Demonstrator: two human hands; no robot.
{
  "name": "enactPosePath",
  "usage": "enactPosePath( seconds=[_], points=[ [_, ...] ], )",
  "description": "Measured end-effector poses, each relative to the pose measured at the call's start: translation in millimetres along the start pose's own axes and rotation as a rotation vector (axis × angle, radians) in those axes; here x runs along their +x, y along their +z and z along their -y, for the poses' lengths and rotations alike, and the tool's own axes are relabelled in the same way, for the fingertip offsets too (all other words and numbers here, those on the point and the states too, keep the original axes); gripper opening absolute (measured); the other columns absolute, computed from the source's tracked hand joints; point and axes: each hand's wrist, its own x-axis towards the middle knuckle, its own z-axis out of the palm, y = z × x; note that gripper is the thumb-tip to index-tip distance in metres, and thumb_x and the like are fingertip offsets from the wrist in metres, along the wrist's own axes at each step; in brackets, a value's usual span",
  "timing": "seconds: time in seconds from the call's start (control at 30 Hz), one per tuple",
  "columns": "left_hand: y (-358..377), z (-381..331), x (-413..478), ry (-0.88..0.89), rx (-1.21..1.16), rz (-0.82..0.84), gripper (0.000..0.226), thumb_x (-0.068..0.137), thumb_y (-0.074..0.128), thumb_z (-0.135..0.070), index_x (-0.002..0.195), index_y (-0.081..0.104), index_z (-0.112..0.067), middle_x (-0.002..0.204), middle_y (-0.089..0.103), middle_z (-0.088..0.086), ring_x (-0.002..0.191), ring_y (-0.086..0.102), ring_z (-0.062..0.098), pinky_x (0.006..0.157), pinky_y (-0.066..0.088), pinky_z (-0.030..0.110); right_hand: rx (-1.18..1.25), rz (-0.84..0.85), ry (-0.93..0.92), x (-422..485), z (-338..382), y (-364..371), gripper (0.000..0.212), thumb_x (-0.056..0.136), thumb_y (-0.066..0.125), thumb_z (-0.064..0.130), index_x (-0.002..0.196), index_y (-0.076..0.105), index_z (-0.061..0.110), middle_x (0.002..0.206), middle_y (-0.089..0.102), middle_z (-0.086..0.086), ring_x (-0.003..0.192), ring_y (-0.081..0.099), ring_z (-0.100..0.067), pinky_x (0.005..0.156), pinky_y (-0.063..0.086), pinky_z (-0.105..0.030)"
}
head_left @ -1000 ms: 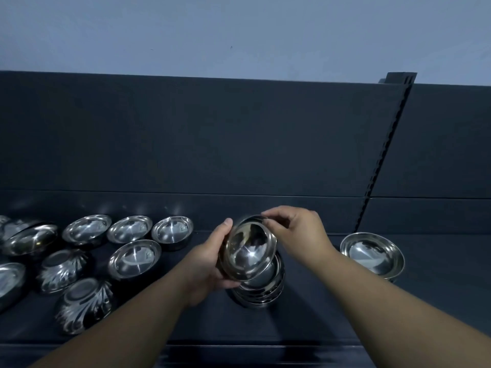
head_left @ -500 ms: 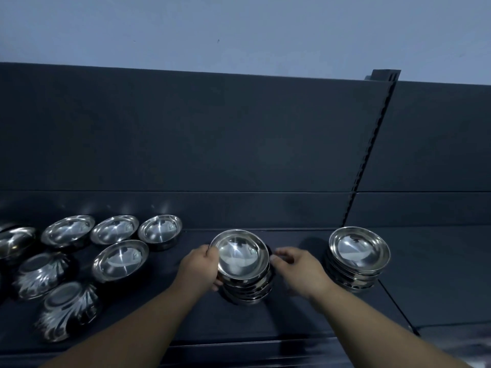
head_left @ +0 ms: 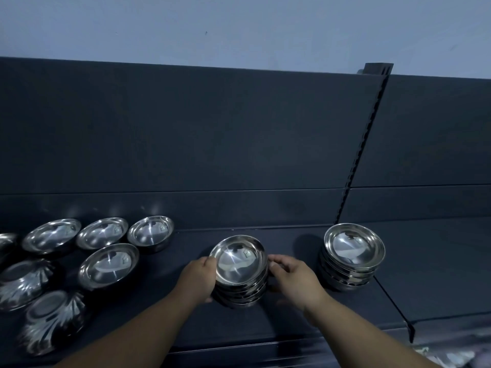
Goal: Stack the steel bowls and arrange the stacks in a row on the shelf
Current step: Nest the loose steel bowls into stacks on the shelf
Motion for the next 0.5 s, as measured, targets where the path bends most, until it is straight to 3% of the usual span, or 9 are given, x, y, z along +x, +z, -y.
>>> enactPosePath(
  seconds=[0.1, 0.17, 0.23, 0.37, 0.5],
  points=[
    [5, 2, -1, -0.090, -0.182, 0.050, 0.025, 0.100, 0.039, -0.024, 0.099, 0.060, -0.010, 0.114, 0.057, 0.015, 0.100, 0.060, 0.033, 0.057, 0.059, 0.039, 0.021, 0.049, -0.003, -3, -4, 0, 0.025, 0.096, 0.055, 0.023, 0.113, 0.064, 0.039, 0.107, 0.072, 0.009, 0.092, 0.072, -0.021, 0.060, 0.058, -0.034],
    [11, 1, -1, -0.105, -0.298, 0.044, 0.026, 0.101, 0.040, -0.027, 0.109, 0.058, -0.011, 0.118, 0.057, 0.015, 0.102, 0.060, 0.033, 0.056, 0.058, 0.036, 0.052, 0.078, -0.022, -3, -8, -2, 0.031, 0.095, 0.055, 0.015, 0.115, 0.061, 0.038, 0.112, 0.070, 0.014, 0.101, 0.070, -0.016, 0.080, 0.059, -0.035],
    [18, -2, -1, -0.106, -0.403, 0.075, 0.023, 0.101, 0.040, -0.031, 0.112, 0.055, -0.017, 0.122, 0.055, 0.011, 0.109, 0.057, 0.032, 0.059, 0.057, 0.032, 0.081, 0.056, -0.060, 1, -12, -5, 0.035, 0.094, 0.056, 0.008, 0.114, 0.060, 0.036, 0.116, 0.068, 0.015, 0.108, 0.065, -0.005, 0.101, 0.049, -0.032],
    [36, -7, 5, -0.025, -0.515, 0.235, 0.036, 0.101, 0.042, -0.034, 0.136, 0.045, -0.029, 0.131, 0.054, -0.001, 0.116, 0.057, 0.023, 0.069, 0.053, 0.023, 0.060, -0.002, -0.123, 8, -12, -17, 0.050, 0.092, 0.062, 0.011, 0.133, 0.048, 0.035, 0.119, 0.062, 0.021, 0.105, 0.057, 0.011, 0.086, 0.042, -0.004],
    [51, -8, 18, 0.078, -0.512, 0.331, 0.051, 0.098, 0.052, -0.028, 0.145, 0.034, -0.035, 0.140, 0.051, -0.003, 0.124, 0.053, 0.019, 0.084, 0.049, 0.023, -0.001, -0.037, -0.151, 23, -11, -29, 0.053, 0.090, 0.064, 0.015, 0.137, 0.048, 0.034, 0.126, 0.064, 0.013, 0.115, 0.059, 0.001, 0.106, 0.044, -0.029]
  ],
)
